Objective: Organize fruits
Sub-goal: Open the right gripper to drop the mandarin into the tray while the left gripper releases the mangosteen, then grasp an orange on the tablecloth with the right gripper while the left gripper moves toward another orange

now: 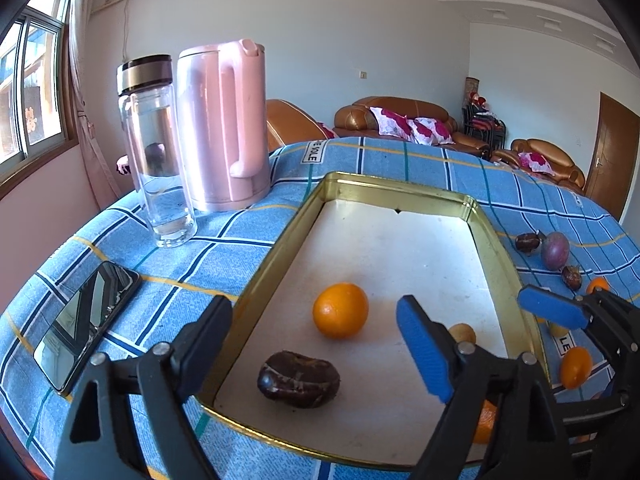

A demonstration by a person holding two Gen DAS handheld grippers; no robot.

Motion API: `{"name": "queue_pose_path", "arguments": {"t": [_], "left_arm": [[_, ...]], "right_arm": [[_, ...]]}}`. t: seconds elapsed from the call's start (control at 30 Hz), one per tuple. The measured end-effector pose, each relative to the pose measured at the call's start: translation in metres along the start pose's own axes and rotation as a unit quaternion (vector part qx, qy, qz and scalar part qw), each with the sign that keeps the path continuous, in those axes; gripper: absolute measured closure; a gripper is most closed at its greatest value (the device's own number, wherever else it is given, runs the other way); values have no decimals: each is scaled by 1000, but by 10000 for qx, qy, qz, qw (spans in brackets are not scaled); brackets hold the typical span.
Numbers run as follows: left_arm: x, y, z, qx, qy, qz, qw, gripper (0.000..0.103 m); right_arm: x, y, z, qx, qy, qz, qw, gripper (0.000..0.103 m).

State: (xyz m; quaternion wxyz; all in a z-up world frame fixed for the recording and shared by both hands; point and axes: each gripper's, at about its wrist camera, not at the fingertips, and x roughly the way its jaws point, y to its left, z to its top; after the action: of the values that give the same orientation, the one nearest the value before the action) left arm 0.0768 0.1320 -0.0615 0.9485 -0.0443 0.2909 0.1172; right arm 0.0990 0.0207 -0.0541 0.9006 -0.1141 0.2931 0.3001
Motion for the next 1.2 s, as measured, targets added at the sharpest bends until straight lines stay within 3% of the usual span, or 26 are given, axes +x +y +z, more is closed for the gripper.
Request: {"name": "queue_pose_path", "arguments": {"t": [0.13,0.47,0.67,0.9,1.07,1.2], "left_arm": [[-4,1,0,-32,-89,86,9999,2],[-7,2,-1,-49,-149,177,9997,0],[-14,-3,0,-15,-224,130,9997,0],[-24,-18,1,92,-322,55,9994,0],[-25,-30,0,262,-289,23,9992,0],[-25,-34,0,289,-266,-8,9992,0]], "right_arm": [[0,0,0,14,-18,-20,10000,32],[-13,-6,-3,19,-222,-264,9994,30],[-51,-44,-16,337,-379,-532,9973,28],[-75,-99,-50,940,-132,-1015,9903,25],[-73,-113,-57,1219,35,-852,9889,25],[-65,-98,-56,1007,263,-639,9925,25]]}}
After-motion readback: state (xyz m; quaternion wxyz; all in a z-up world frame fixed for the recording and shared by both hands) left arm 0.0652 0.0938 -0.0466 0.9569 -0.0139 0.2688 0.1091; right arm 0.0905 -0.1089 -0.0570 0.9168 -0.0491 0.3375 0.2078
